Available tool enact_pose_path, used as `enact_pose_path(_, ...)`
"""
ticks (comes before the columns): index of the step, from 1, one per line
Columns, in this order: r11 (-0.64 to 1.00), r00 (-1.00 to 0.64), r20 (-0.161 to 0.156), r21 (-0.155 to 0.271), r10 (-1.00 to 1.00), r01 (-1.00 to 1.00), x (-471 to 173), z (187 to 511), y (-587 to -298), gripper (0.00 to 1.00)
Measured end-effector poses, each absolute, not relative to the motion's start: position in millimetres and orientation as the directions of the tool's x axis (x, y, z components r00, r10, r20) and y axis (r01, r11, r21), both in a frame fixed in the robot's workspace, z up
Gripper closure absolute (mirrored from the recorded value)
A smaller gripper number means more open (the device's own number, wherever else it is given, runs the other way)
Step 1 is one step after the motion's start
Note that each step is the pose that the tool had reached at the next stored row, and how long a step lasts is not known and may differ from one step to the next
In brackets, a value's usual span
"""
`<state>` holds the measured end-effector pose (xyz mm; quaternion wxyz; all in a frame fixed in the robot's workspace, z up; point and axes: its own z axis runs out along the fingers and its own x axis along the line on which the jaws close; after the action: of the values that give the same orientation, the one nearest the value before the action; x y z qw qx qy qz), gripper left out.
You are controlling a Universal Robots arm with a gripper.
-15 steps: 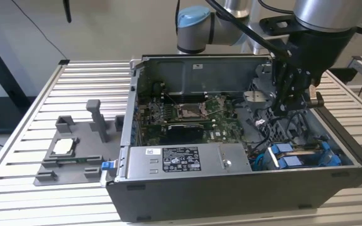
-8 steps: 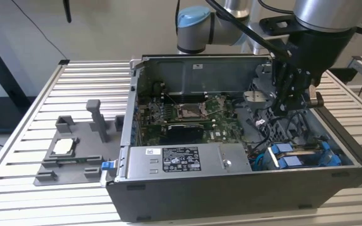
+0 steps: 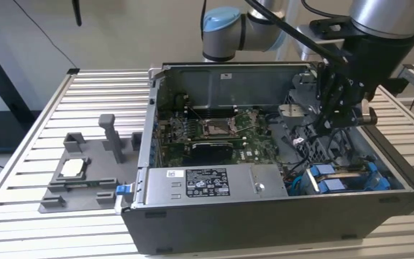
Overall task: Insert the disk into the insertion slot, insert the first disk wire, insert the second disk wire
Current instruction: 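Insert the second disk wire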
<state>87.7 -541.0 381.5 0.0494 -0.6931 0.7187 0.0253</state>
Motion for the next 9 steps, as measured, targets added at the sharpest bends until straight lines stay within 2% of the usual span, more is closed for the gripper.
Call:
enact_pose_path(5,0.038,-0.037,-0.104,-0.002,-0.994,-0.999,98,380,-544,0.84)
enact_pose_path(9,0.038,-0.038,-0.103,0.006,-0.994,-0.999,101,378,-545,0.84)
